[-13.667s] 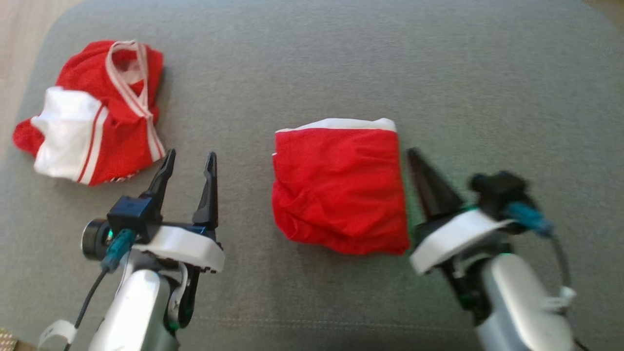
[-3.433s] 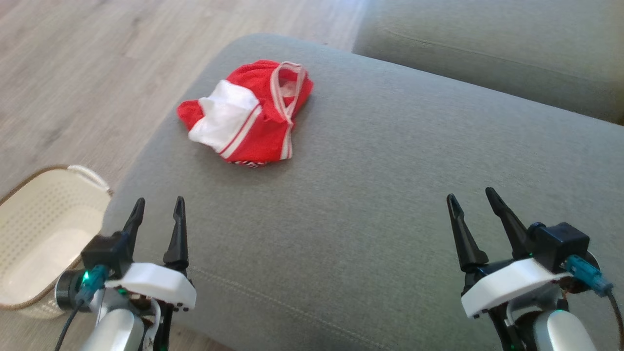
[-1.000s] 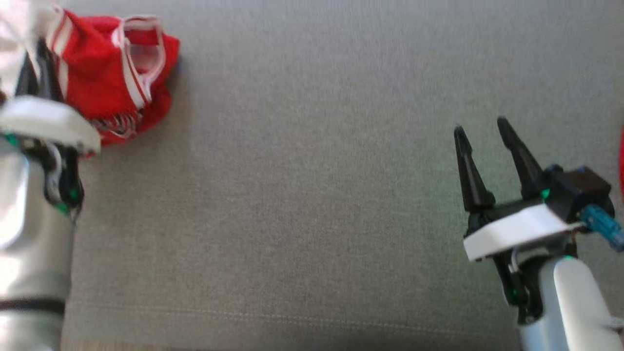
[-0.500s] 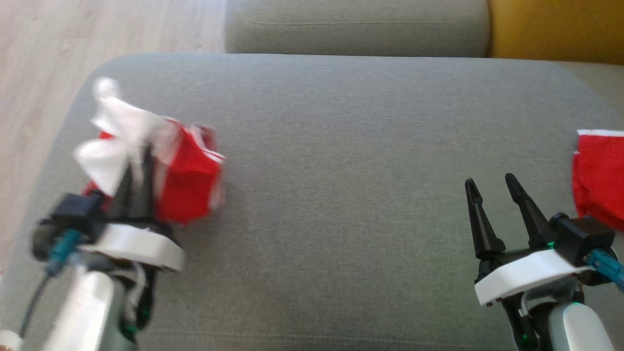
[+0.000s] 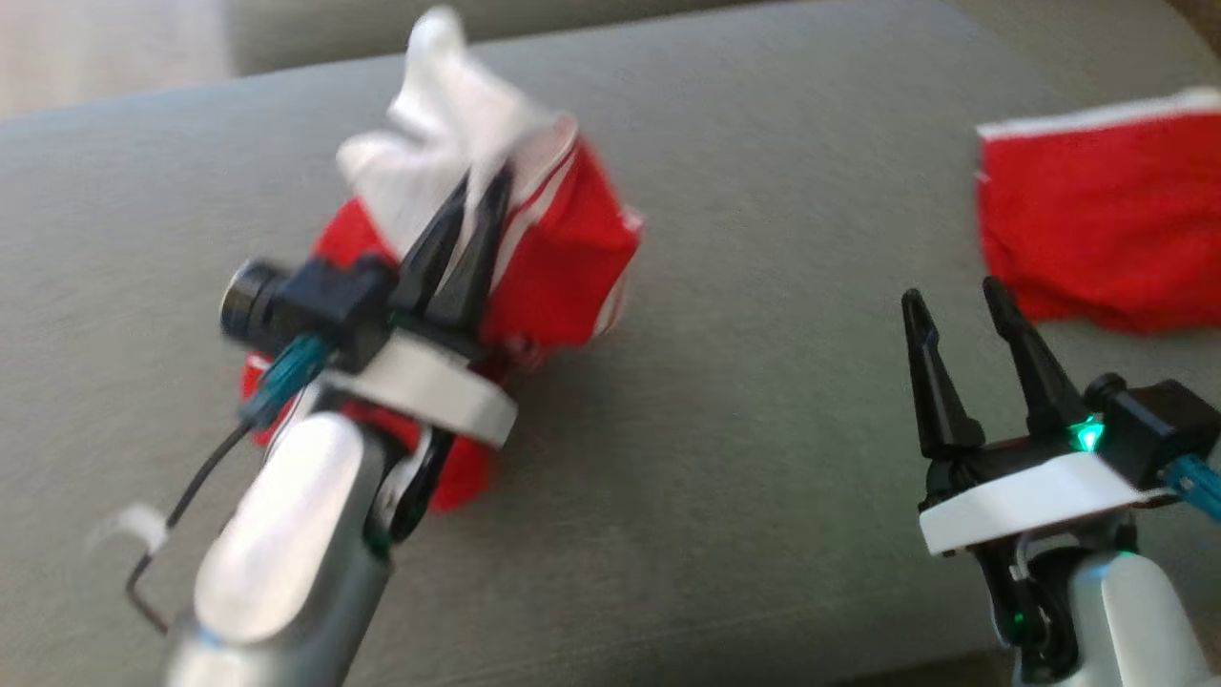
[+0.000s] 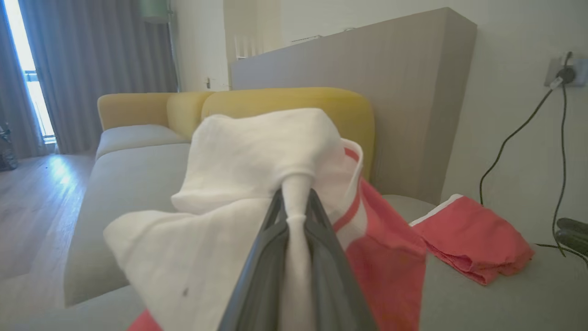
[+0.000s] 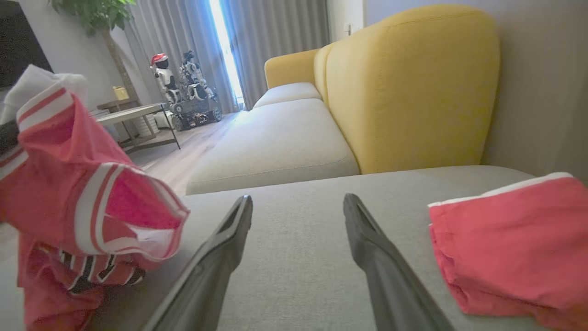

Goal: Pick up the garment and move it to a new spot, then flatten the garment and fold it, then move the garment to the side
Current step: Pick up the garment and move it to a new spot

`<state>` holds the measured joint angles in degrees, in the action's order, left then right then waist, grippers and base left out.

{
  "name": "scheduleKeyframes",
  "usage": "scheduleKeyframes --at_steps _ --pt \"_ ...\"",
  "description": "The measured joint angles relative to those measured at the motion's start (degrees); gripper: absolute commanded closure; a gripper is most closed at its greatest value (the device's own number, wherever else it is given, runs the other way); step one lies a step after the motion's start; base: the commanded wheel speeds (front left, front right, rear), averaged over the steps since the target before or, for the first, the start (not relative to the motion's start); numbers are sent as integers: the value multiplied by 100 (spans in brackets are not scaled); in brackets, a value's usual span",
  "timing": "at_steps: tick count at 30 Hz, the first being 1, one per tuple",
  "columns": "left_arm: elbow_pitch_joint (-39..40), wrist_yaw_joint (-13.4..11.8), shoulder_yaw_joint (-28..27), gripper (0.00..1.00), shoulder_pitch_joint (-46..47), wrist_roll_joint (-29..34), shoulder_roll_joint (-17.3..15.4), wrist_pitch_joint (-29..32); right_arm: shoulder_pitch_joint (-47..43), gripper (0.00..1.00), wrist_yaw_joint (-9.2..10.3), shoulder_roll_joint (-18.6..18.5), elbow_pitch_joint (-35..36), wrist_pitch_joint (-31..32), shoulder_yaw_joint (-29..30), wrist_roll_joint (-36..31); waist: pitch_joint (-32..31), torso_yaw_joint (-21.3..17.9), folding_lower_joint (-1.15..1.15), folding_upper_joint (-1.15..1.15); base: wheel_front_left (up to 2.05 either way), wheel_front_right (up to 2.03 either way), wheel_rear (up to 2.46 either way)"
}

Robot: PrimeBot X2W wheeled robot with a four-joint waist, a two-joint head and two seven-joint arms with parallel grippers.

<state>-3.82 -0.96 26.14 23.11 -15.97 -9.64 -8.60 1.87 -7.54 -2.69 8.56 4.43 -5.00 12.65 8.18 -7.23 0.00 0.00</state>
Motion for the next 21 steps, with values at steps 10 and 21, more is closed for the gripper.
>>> scheduleKeyframes --at_steps 10,21 --pt "-1084 408 787 100 660 227 327 218 14 0 0 0 -176 -364 -18 302 718 -1072 0 0 0 0 0" --pt "-1584 610 1577 0 376 229 450 160 185 0 0 1 -389 -477 -32 347 908 -1039 0 0 0 0 0"
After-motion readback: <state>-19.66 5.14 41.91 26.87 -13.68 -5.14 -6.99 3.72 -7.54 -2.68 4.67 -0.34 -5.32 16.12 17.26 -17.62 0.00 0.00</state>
